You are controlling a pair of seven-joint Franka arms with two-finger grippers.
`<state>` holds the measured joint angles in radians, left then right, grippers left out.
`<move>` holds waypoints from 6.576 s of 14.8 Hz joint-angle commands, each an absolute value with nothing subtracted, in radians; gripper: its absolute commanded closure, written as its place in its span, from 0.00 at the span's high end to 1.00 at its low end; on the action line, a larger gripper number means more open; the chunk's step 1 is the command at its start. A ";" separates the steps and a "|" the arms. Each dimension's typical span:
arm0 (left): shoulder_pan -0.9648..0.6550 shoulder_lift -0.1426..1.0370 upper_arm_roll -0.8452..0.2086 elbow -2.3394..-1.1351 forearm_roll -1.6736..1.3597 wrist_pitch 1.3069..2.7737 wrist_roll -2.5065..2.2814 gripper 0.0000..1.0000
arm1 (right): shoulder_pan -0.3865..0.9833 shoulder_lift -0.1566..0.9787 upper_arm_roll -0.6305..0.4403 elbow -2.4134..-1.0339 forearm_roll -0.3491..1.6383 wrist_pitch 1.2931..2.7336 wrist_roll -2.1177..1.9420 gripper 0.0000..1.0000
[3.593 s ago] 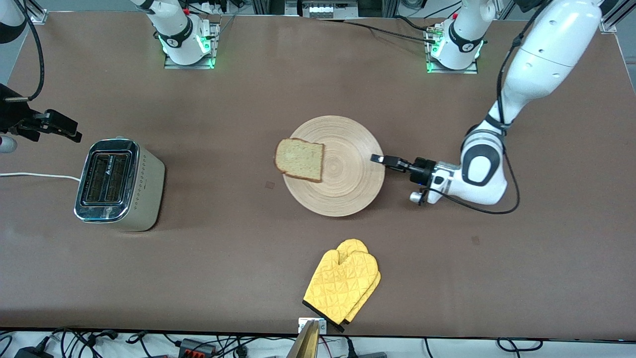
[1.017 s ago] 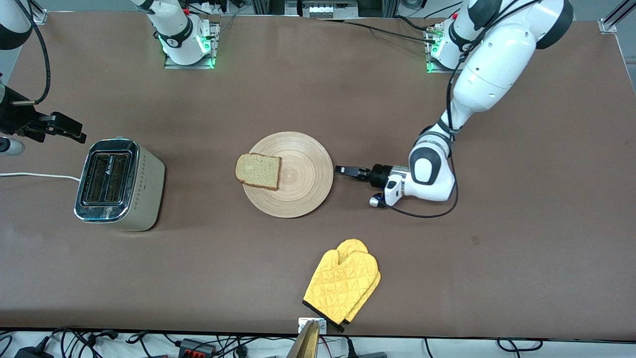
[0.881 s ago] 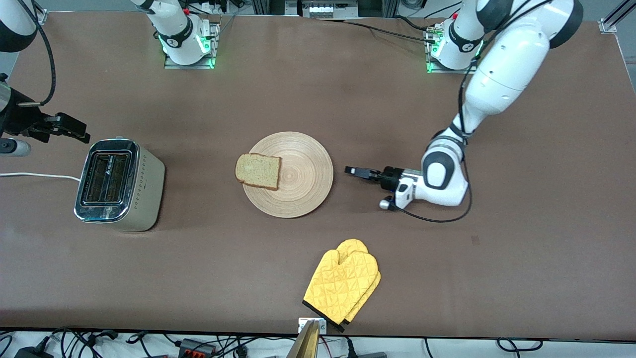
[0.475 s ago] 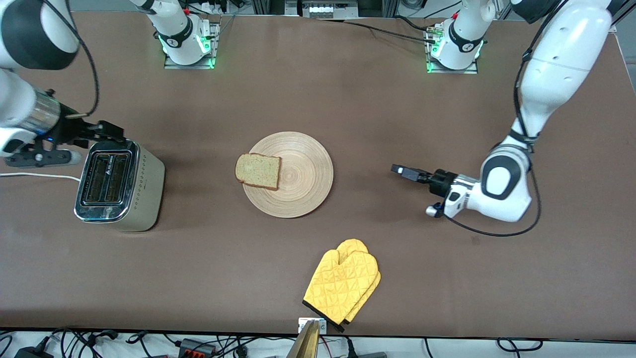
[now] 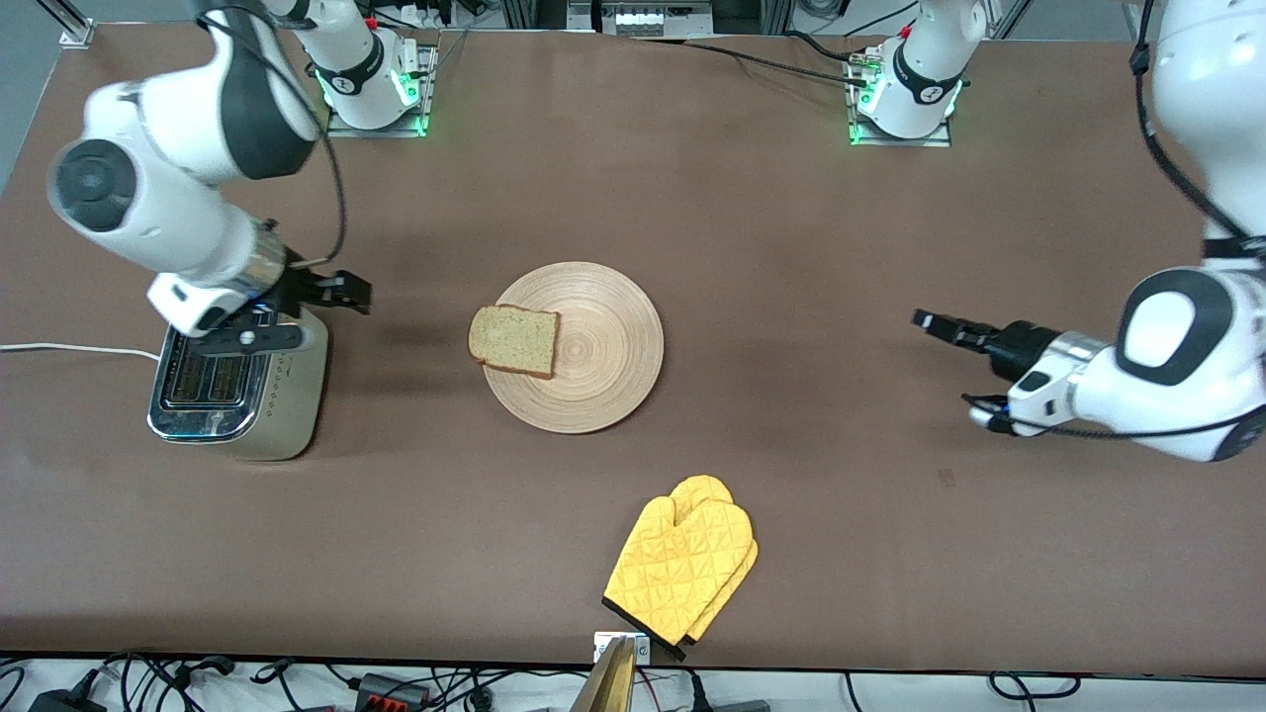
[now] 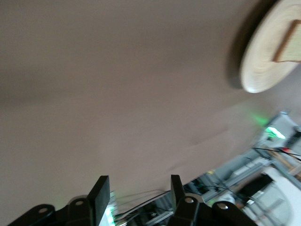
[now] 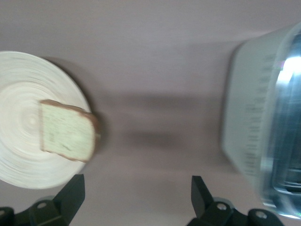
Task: Move plate and put bread in toaster
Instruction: 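Lower the right gripper onto the bread slice on the plate, then grasp the bread slice upright with the right gripper and lift, then carry the bread slice above the toaster slot with the right gripper, then lower the bread into the toaster slot and open the right gripper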
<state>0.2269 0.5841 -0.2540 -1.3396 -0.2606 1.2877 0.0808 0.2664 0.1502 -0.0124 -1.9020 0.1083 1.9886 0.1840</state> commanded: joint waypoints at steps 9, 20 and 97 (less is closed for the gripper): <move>0.190 0.296 -0.272 -1.324 0.067 1.212 -0.033 0.92 | 0.388 0.376 -0.018 -1.960 0.362 2.235 0.212 1.00; 0.235 0.253 -0.270 -1.364 0.052 1.305 -0.084 1.00 | 0.388 0.471 -0.003 -1.962 0.456 2.283 0.198 0.95; 0.095 0.025 -0.150 -1.646 -0.052 1.497 -0.086 1.00 | 0.262 0.477 -0.256 -1.427 -0.235 1.525 -0.026 0.00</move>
<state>0.0852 0.0306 -0.1459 -1.6576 -0.0469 1.5126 -0.1071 0.2731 0.4740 -0.2588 -1.4245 -0.2533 1.5258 -0.0285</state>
